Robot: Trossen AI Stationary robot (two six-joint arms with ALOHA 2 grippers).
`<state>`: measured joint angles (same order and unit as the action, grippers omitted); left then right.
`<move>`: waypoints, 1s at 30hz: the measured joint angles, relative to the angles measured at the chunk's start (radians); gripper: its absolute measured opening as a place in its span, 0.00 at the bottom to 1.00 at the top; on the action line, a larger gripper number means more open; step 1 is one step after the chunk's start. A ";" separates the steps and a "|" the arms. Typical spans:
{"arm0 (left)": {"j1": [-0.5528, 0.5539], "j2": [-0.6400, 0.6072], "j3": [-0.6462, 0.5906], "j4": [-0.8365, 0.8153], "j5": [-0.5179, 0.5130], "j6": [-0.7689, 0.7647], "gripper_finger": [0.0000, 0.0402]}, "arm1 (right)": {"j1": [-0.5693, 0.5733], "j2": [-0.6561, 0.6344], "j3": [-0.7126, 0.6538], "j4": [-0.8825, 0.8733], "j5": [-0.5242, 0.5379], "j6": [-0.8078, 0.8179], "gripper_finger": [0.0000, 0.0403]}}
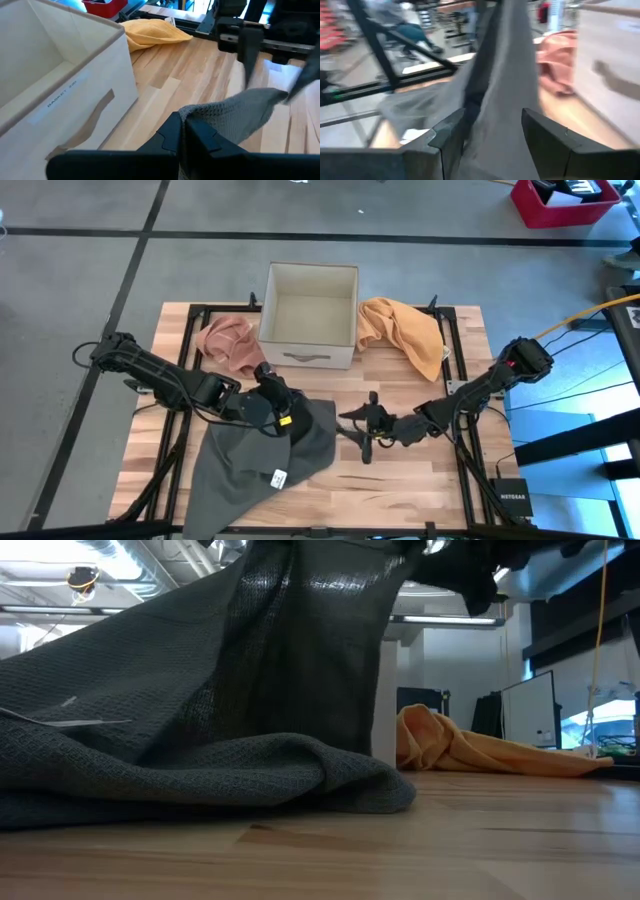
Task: Fold towel
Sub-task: Fold the dark gray towel
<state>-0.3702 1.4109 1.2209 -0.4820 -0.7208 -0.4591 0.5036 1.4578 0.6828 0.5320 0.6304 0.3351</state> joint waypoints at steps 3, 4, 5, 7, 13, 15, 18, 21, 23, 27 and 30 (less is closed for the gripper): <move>0.000 0.000 0.000 0.000 0.000 0.000 0.02 | -0.001 0.000 0.000 -0.024 0.031 0.000 0.49; 0.000 0.000 0.000 0.000 0.000 0.000 0.02 | 0.000 0.000 0.000 -0.030 0.021 0.000 0.49; 0.000 0.000 0.000 0.000 0.000 0.000 0.02 | 0.000 0.000 0.000 -0.036 0.007 0.001 0.49; 0.000 0.000 0.000 0.000 0.000 0.000 0.02 | 0.000 0.000 0.000 -0.046 -0.005 0.007 0.49; 0.000 0.000 0.000 0.000 0.000 0.001 0.02 | -0.001 0.001 0.000 -0.065 0.007 -0.015 0.40; 0.000 0.000 0.000 0.000 0.000 0.002 0.02 | -0.012 0.001 0.000 -0.073 0.001 -0.043 0.31; 0.000 0.000 0.000 0.000 0.000 0.016 0.02 | -0.026 0.001 0.000 -0.111 -0.018 -0.048 0.13; 0.000 0.003 0.000 0.003 0.005 0.045 0.02 | -0.029 0.001 0.000 -0.120 -0.002 -0.087 0.03; 0.006 0.007 0.000 0.006 0.007 0.110 0.02 | -0.027 0.001 0.000 -0.120 0.022 -0.137 0.04; 0.033 0.006 -0.001 0.002 0.037 0.128 0.09 | -0.027 -0.015 -0.001 -0.145 0.061 -0.228 0.02; 0.034 0.005 -0.001 -0.015 0.046 0.162 0.20 | -0.028 -0.050 -0.001 -0.186 0.106 -0.274 0.03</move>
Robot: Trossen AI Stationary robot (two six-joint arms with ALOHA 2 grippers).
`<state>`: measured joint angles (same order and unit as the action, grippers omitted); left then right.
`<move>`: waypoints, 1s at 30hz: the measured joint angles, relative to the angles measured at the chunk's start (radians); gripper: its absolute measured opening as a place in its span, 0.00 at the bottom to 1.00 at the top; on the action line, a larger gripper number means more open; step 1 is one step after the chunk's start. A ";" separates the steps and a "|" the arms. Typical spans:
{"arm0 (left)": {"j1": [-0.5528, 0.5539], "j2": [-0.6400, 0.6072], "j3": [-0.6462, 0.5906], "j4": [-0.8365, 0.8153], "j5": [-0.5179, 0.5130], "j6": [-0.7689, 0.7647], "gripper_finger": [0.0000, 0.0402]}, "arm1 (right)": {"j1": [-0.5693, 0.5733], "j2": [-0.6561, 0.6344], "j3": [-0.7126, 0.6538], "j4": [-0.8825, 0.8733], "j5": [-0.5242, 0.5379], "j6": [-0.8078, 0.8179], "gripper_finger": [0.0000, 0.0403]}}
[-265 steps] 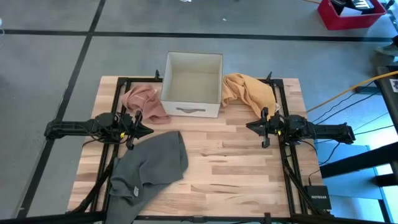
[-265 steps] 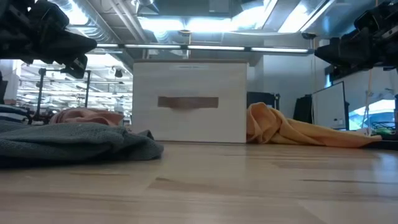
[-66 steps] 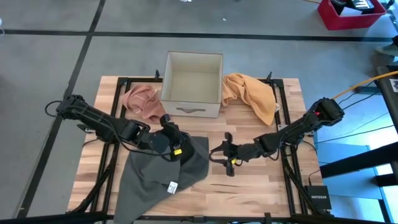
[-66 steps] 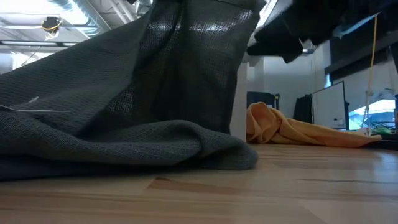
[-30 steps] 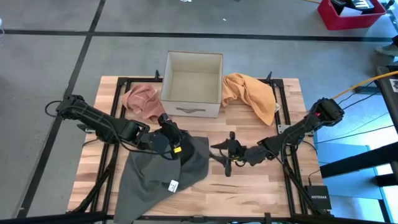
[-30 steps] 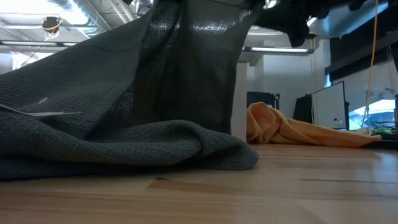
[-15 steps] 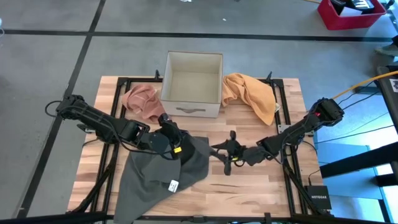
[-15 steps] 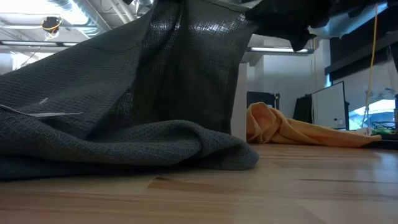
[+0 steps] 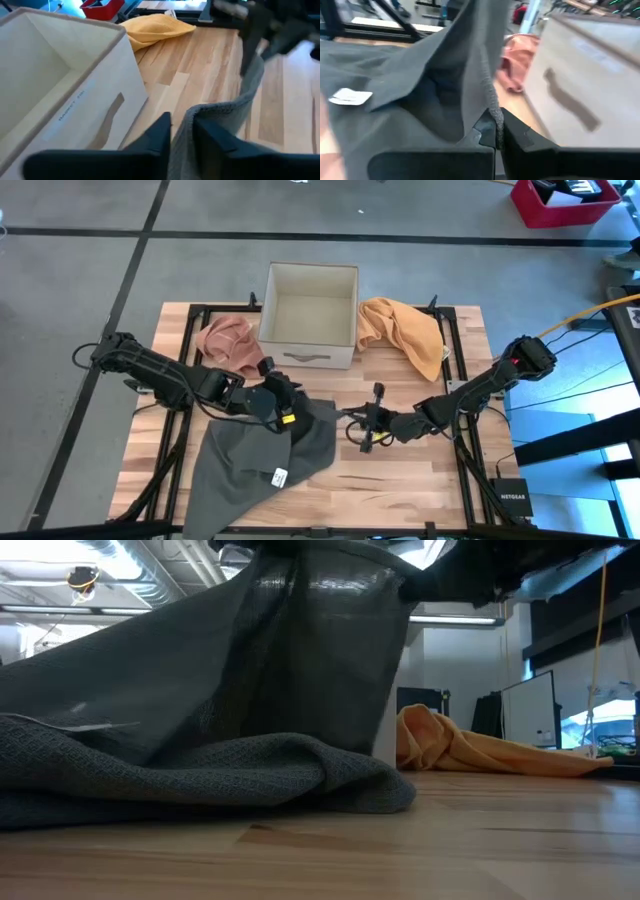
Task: Fold towel
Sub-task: Fold the dark gray towel
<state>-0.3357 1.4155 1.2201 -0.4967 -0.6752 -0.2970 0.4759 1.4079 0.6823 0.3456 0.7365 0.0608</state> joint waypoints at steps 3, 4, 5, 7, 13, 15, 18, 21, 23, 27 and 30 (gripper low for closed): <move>-0.024 0.000 0.009 -0.033 0.061 0.023 0.31 | -0.012 -0.055 0.000 -0.105 0.021 -0.012 0.02; -0.042 0.000 0.013 -0.047 0.088 0.027 0.34 | -0.016 -0.077 0.000 -0.148 0.024 -0.005 0.02; -0.067 0.000 0.014 -0.055 0.099 0.027 0.36 | -0.020 -0.099 0.000 -0.190 0.029 0.013 0.01; -0.124 0.000 0.014 -0.061 0.102 0.009 0.38 | -0.028 -0.137 0.000 -0.270 0.046 0.055 0.02; -0.276 0.062 0.015 -0.102 0.084 -0.139 0.34 | -0.063 -0.163 -0.001 -0.409 0.037 0.174 0.01; -0.311 0.112 0.015 -0.112 0.084 -0.173 0.32 | -0.081 -0.148 -0.001 -0.404 0.023 0.198 0.02; -0.342 0.199 0.015 -0.122 0.123 -0.221 0.30 | -0.100 -0.122 -0.002 -0.406 0.012 0.203 0.02; -0.355 0.281 0.015 -0.122 0.218 -0.278 0.29 | -0.113 -0.099 -0.002 -0.405 -0.003 0.204 0.01; -0.360 0.325 0.015 -0.127 0.268 -0.312 0.28 | -0.119 -0.088 -0.002 -0.404 -0.022 0.204 0.01; -0.366 0.387 0.015 -0.174 0.300 -0.375 0.27 | -0.119 -0.081 -0.002 -0.400 -0.022 0.204 0.02; -0.365 0.411 0.015 -0.205 0.321 -0.404 0.26 | -0.117 -0.082 -0.002 -0.399 -0.021 0.200 0.01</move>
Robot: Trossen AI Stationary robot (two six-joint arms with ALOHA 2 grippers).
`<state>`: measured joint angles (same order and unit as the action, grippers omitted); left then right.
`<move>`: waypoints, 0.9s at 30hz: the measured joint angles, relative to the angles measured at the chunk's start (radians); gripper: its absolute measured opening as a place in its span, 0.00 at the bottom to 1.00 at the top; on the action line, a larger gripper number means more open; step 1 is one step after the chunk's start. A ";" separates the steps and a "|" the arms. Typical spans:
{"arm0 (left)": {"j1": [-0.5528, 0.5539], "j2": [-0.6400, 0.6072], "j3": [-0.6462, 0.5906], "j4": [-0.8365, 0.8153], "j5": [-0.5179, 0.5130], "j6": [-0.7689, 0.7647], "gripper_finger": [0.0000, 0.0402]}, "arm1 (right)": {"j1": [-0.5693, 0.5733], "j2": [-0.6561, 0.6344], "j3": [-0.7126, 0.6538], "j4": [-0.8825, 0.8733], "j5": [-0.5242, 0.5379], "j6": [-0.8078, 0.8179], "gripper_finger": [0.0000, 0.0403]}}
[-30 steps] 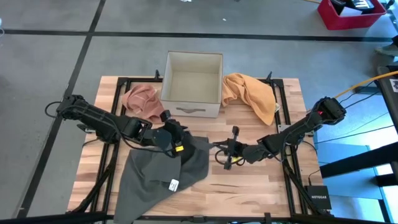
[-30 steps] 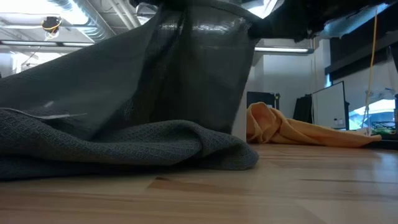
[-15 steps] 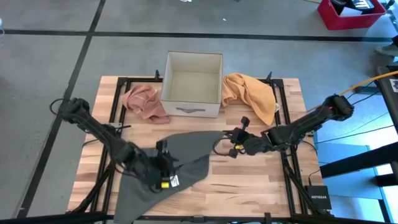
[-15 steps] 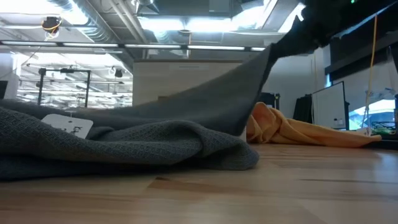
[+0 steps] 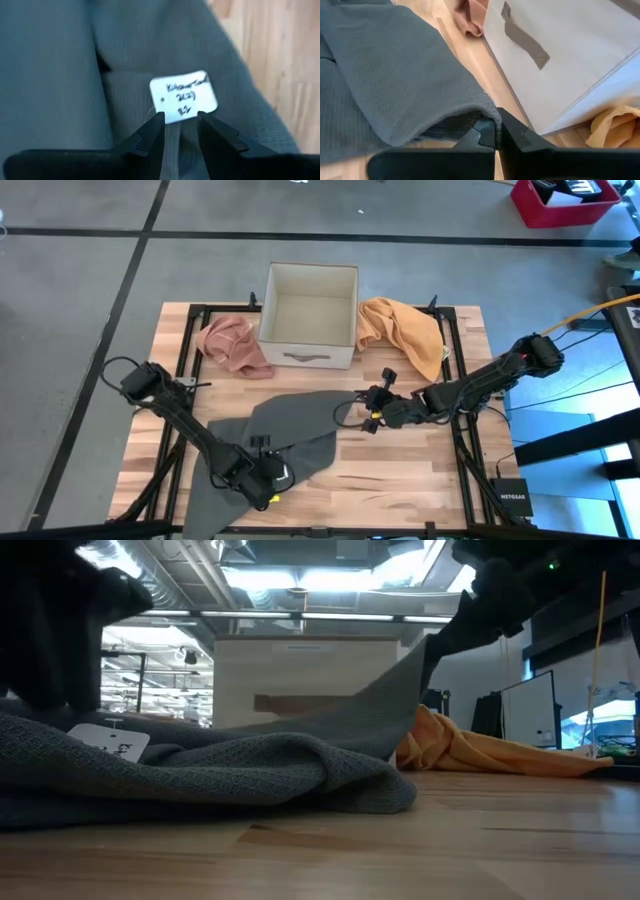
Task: Fold towel
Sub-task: Fold the dark gray towel
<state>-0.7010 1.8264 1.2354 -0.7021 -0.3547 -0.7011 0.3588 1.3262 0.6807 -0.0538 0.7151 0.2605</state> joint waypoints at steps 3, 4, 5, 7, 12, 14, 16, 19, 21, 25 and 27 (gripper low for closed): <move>0.000 0.003 0.000 0.001 0.038 -0.006 0.26 | 0.000 0.000 0.000 0.000 0.000 -0.002 0.01; 0.000 0.003 0.000 0.001 0.041 -0.007 0.26 | 0.000 0.000 0.000 0.000 0.000 -0.002 0.02; -0.001 0.003 0.000 -0.001 0.041 -0.010 0.26 | 0.000 0.000 0.000 0.000 0.000 -0.002 0.02; -0.005 0.003 0.000 -0.022 0.040 -0.019 0.26 | 0.000 0.000 0.000 0.000 0.001 -0.003 0.02; -0.005 0.008 -0.031 -0.022 0.035 -0.033 0.26 | 0.000 0.000 0.000 -0.001 0.005 -0.002 0.01; -0.004 0.008 -0.039 -0.023 0.024 -0.039 0.26 | 0.000 0.000 0.000 -0.001 0.009 -0.002 0.01; -0.005 0.008 -0.041 -0.017 0.002 -0.047 0.26 | 0.000 0.000 0.000 -0.001 0.010 -0.001 0.02; -0.005 0.008 -0.041 -0.016 -0.014 -0.043 0.26 | 0.000 0.000 0.000 -0.001 0.010 0.000 0.01; -0.005 0.008 -0.041 -0.016 -0.015 -0.032 0.26 | 0.000 0.000 0.000 0.000 0.010 0.000 0.01; -0.005 0.008 -0.045 -0.011 -0.016 -0.028 0.26 | 0.000 0.000 0.000 -0.001 0.010 0.006 0.02; -0.005 0.008 -0.060 0.018 -0.019 -0.025 0.26 | 0.000 0.000 0.000 0.000 0.010 0.006 0.02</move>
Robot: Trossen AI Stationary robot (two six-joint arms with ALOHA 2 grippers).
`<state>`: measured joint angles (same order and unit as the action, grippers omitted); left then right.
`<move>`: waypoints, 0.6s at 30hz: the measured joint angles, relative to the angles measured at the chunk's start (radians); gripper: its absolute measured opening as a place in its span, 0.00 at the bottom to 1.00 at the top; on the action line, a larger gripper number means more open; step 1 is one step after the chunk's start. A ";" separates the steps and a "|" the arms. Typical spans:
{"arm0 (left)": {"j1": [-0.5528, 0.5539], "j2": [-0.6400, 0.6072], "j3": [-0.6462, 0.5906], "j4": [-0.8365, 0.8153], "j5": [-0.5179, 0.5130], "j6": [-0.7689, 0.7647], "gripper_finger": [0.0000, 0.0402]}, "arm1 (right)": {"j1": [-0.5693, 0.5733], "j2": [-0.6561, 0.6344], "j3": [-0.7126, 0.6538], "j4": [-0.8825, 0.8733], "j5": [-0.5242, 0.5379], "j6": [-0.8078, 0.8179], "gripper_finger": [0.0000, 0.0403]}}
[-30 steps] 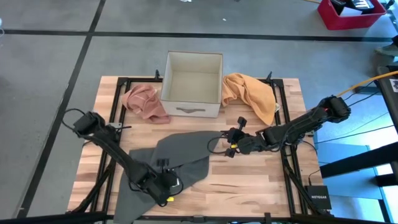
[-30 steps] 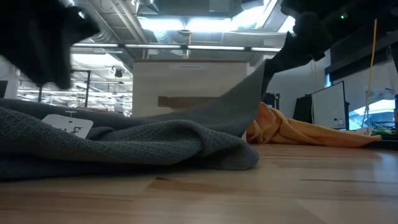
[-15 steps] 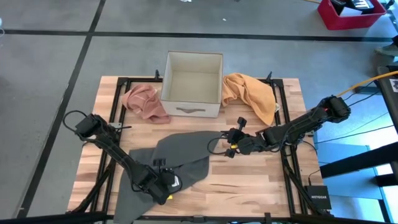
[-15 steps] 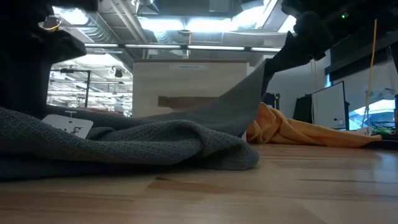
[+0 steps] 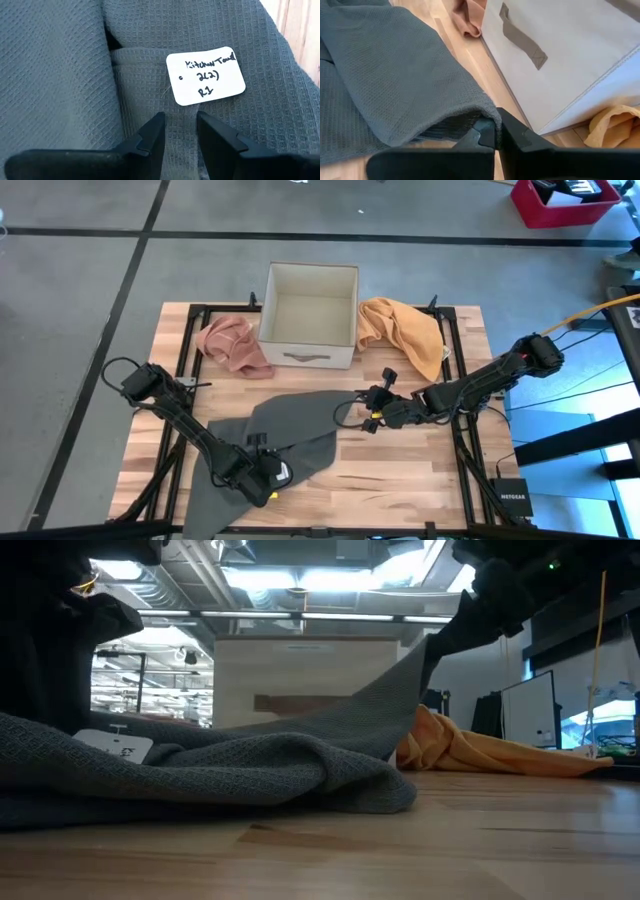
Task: Fold towel
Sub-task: Fold the dark gray towel
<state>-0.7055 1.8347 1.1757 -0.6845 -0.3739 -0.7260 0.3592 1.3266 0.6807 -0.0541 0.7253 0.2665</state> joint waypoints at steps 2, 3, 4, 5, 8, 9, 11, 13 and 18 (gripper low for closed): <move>0.000 0.000 -0.015 0.032 0.001 0.004 0.26 | 0.000 0.000 0.000 0.000 0.000 0.001 0.01; 0.000 0.000 -0.019 0.035 0.001 0.015 0.26 | 0.000 0.000 0.000 0.000 0.000 0.001 0.01; 0.000 0.000 -0.021 0.032 -0.004 0.025 0.26 | 0.000 0.000 0.000 0.000 0.000 0.001 0.01; 0.000 0.000 -0.023 0.031 -0.014 0.025 0.26 | 0.000 0.000 0.000 0.000 0.000 0.001 0.01; 0.001 0.000 -0.031 0.033 -0.018 0.035 0.26 | 0.000 0.000 0.000 0.000 0.000 0.002 0.02; 0.002 0.000 -0.036 0.036 -0.019 0.045 0.26 | 0.000 0.000 0.000 0.000 0.000 0.002 0.02; 0.002 0.000 -0.041 0.028 -0.035 0.056 0.26 | 0.000 0.000 0.000 0.000 0.000 0.002 0.01; 0.002 0.000 -0.041 0.017 -0.086 0.051 0.26 | 0.000 0.000 0.000 0.000 0.000 0.002 0.01; 0.001 0.000 -0.025 -0.007 -0.193 0.048 0.25 | 0.000 0.000 0.000 0.000 0.000 0.002 0.02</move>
<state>-0.7045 1.8343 1.1504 -0.6917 -0.5667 -0.6779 0.3594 1.3266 0.6807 -0.0540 0.7250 0.2684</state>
